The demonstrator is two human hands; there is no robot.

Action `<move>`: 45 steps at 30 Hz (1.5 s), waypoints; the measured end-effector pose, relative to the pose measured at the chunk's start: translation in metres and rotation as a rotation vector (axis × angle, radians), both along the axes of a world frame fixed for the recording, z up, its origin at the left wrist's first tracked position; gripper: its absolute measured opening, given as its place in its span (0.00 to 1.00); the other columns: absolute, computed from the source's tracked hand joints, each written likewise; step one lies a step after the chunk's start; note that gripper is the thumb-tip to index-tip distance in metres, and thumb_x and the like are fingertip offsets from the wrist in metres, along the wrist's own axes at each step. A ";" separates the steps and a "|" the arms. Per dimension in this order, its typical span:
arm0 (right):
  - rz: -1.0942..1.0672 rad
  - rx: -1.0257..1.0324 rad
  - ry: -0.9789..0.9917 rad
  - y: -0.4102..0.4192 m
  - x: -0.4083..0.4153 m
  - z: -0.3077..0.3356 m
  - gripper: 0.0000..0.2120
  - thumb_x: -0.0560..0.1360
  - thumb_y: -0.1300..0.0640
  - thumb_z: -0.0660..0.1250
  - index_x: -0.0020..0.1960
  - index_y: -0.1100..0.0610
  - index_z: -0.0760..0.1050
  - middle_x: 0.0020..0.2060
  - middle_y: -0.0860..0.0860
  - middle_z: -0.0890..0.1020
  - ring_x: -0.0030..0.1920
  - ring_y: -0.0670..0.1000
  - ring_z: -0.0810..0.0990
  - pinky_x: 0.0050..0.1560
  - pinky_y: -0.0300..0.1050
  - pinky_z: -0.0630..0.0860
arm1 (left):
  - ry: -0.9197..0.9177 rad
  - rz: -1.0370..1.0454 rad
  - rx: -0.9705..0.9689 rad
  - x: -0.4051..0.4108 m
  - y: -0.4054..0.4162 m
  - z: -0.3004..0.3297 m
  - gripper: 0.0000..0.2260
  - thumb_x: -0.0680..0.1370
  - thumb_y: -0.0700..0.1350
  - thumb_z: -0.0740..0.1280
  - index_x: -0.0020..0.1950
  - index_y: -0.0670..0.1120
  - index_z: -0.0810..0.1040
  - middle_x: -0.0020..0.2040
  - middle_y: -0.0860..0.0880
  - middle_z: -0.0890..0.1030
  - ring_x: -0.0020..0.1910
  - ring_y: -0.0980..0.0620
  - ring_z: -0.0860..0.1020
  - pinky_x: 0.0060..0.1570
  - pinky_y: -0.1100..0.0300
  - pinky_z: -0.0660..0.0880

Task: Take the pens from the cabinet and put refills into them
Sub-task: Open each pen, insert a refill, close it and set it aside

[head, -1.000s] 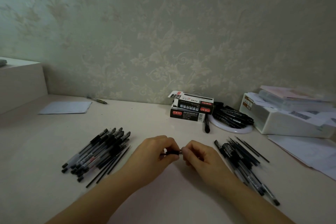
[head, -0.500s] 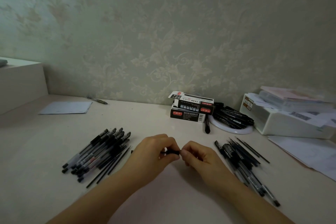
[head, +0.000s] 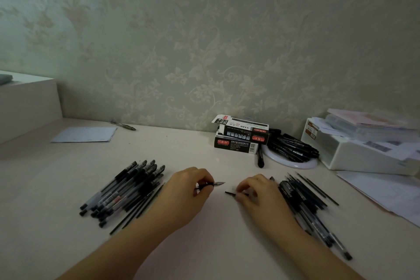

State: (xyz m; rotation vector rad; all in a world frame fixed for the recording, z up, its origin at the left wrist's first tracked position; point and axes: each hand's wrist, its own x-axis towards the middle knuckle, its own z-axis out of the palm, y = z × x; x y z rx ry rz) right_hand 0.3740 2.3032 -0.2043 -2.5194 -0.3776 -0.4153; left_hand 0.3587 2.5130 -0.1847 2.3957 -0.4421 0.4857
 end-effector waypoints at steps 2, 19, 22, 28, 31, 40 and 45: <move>0.027 0.102 0.020 -0.001 0.000 0.001 0.03 0.77 0.54 0.68 0.48 0.46 0.77 0.46 0.40 0.78 0.48 0.42 0.75 0.50 0.35 0.74 | 0.010 0.002 0.008 0.000 0.001 0.000 0.04 0.78 0.48 0.66 0.49 0.56 0.80 0.43 0.60 0.77 0.42 0.63 0.76 0.40 0.72 0.71; 0.242 0.375 0.126 0.004 -0.009 0.010 0.07 0.75 0.57 0.72 0.48 0.44 0.82 0.43 0.38 0.83 0.44 0.40 0.80 0.45 0.30 0.74 | 0.060 -0.089 0.001 -0.004 -0.005 0.002 0.02 0.76 0.49 0.69 0.48 0.56 0.80 0.42 0.60 0.80 0.43 0.64 0.77 0.41 0.75 0.69; 0.263 0.469 0.205 0.003 -0.008 0.010 0.06 0.74 0.56 0.73 0.48 0.46 0.82 0.42 0.44 0.86 0.44 0.44 0.83 0.49 0.36 0.78 | 0.081 -0.083 -0.037 -0.005 -0.005 0.003 0.01 0.75 0.49 0.70 0.45 0.55 0.80 0.40 0.60 0.81 0.43 0.64 0.77 0.39 0.74 0.70; 0.326 0.516 0.299 0.000 -0.008 0.011 0.04 0.74 0.57 0.73 0.46 0.48 0.83 0.40 0.49 0.87 0.43 0.46 0.85 0.48 0.36 0.79 | 0.050 -0.102 0.036 -0.008 -0.008 0.007 0.01 0.75 0.49 0.69 0.44 0.54 0.79 0.38 0.60 0.80 0.40 0.60 0.76 0.39 0.68 0.71; 0.331 0.536 0.308 0.001 -0.007 0.011 0.03 0.73 0.57 0.74 0.46 0.50 0.83 0.40 0.49 0.87 0.44 0.47 0.85 0.49 0.36 0.79 | 0.057 -0.106 0.031 -0.008 -0.009 0.009 0.01 0.75 0.49 0.69 0.43 0.53 0.80 0.38 0.59 0.80 0.39 0.59 0.76 0.38 0.66 0.71; 0.340 0.535 0.298 0.000 -0.009 0.013 0.04 0.73 0.57 0.74 0.46 0.48 0.83 0.40 0.49 0.87 0.44 0.46 0.85 0.48 0.32 0.76 | 0.044 -0.103 0.018 -0.008 -0.010 0.011 0.02 0.75 0.48 0.69 0.43 0.54 0.80 0.36 0.60 0.78 0.37 0.60 0.75 0.38 0.66 0.70; 0.346 0.507 0.254 0.000 -0.010 0.014 0.06 0.74 0.56 0.73 0.46 0.44 0.82 0.41 0.47 0.87 0.45 0.46 0.84 0.51 0.36 0.78 | 0.035 -0.103 -0.027 -0.009 -0.011 0.010 0.01 0.75 0.48 0.69 0.43 0.53 0.80 0.37 0.61 0.79 0.39 0.60 0.76 0.37 0.70 0.69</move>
